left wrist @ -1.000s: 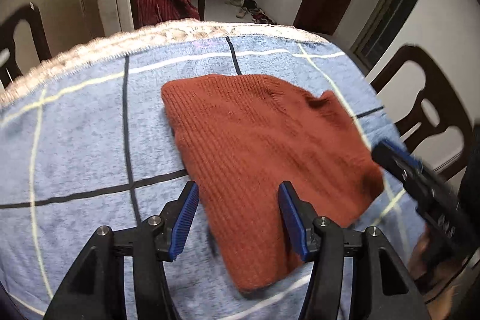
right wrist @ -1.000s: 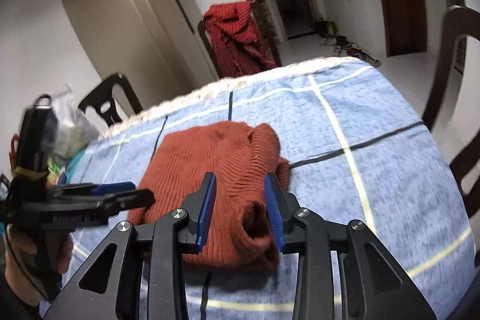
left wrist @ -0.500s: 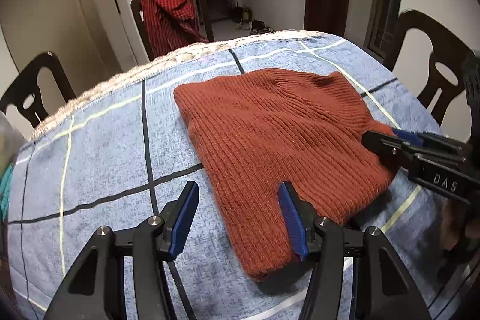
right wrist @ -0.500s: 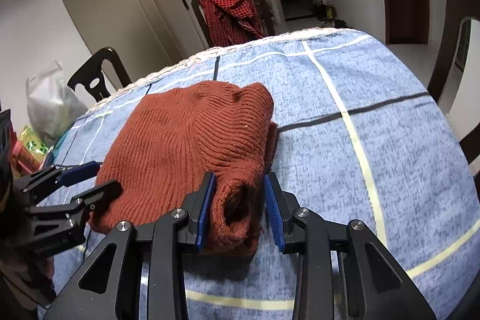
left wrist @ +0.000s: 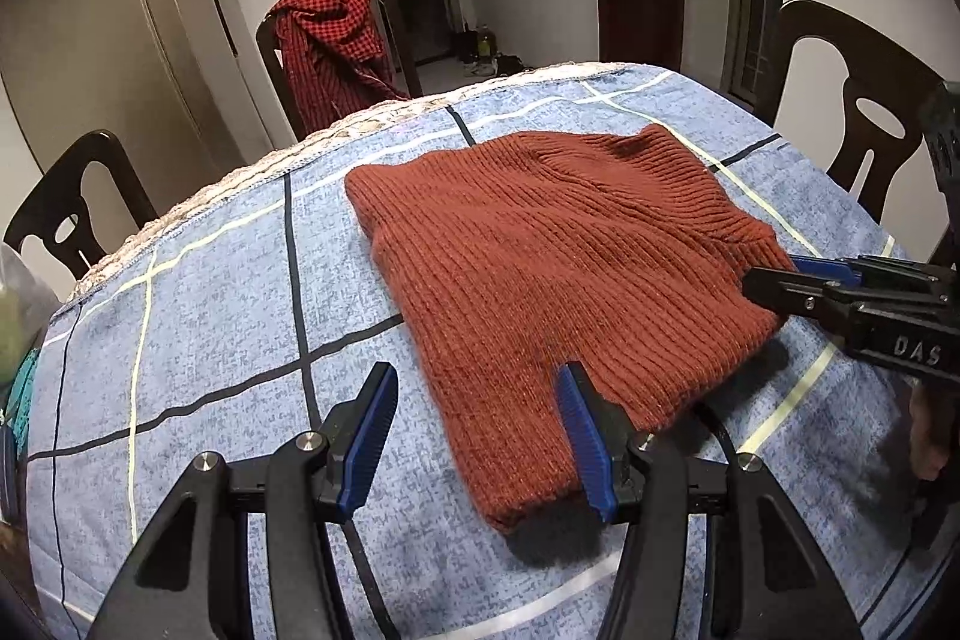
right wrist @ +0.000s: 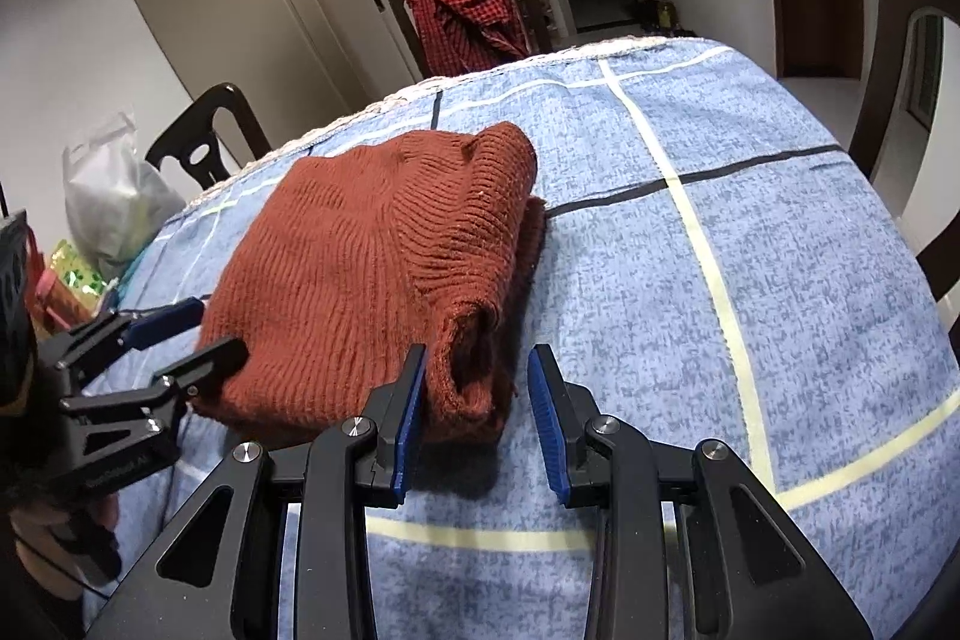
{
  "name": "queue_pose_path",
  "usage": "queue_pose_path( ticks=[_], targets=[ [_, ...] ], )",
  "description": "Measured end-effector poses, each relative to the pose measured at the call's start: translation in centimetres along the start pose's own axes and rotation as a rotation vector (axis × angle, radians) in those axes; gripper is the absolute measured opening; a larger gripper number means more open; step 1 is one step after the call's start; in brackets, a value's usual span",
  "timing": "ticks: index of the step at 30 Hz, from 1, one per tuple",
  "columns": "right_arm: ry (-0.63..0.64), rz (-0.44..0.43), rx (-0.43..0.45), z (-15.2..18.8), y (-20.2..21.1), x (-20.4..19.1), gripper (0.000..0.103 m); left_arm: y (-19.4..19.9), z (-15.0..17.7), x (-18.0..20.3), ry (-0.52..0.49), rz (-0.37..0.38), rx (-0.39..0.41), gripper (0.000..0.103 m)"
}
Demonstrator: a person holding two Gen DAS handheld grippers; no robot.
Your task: Fold small clothes
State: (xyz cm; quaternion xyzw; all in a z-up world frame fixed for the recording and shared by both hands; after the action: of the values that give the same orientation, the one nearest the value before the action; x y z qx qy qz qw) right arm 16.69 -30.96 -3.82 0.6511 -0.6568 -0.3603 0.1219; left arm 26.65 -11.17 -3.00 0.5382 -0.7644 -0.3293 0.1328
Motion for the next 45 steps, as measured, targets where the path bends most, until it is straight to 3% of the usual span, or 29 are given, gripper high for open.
queue_pose_path(
  ticks=[5,6,10,15,17,19,21,25,33,45],
  targets=[
    [-0.035,-0.074,-0.049,0.6,-0.8,-0.9,0.034,0.0,0.2,0.0,-0.023,-0.009,0.004,0.058],
    [-0.031,-0.079,-0.05,0.7,-0.8,-1.2,0.027,0.1,0.2,-0.1,-0.022,-0.006,0.006,0.058],
    [-0.048,-0.126,-0.034,0.5,-0.1,-1.7,0.023,0.0,0.2,-0.3,-0.009,0.006,0.0,0.058],
    [0.011,-0.066,-0.07,0.9,0.2,-0.8,0.024,0.4,-0.4,-1.3,0.08,0.078,-0.008,0.058],
    [0.018,-0.068,-0.035,0.1,1.2,-0.6,0.028,0.4,-0.8,-1.8,0.116,0.102,-0.009,0.06],
    [0.005,-0.069,-0.01,-0.9,1.5,-0.3,0.046,0.1,-1.2,-2.1,0.165,0.152,-0.026,0.065],
    [-0.027,-0.061,0.006,-2.0,1.2,0.4,0.057,-0.3,-1.7,-2.3,0.206,0.198,-0.038,0.066],
    [-0.138,-0.114,-0.037,-2.8,-0.9,1.4,0.058,-1.7,-1.9,-3.1,0.303,0.233,-0.083,0.068],
    [-0.184,-0.143,-0.053,-3.5,-2.3,2.0,0.058,-2.2,-1.8,-3.5,0.309,0.221,-0.102,0.068],
    [-0.216,-0.201,-0.1,-3.8,-3.7,1.7,0.058,-3.3,-2.8,-3.2,0.373,0.28,-0.127,0.071]
  ],
)
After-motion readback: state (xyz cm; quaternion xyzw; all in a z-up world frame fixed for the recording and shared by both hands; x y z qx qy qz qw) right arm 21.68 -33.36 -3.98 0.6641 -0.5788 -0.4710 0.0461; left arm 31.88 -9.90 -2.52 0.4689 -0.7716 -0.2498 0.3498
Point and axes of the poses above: each gripper's, at about its wrist camera, not at the fingertips, and y roughly against the way its jaws point, x to its right, z to its underside, the point moved 9 cm from there along -y, roughly the way its jaws point, and after that the axes turned 7 degrees about x, right-handed, at the moved point
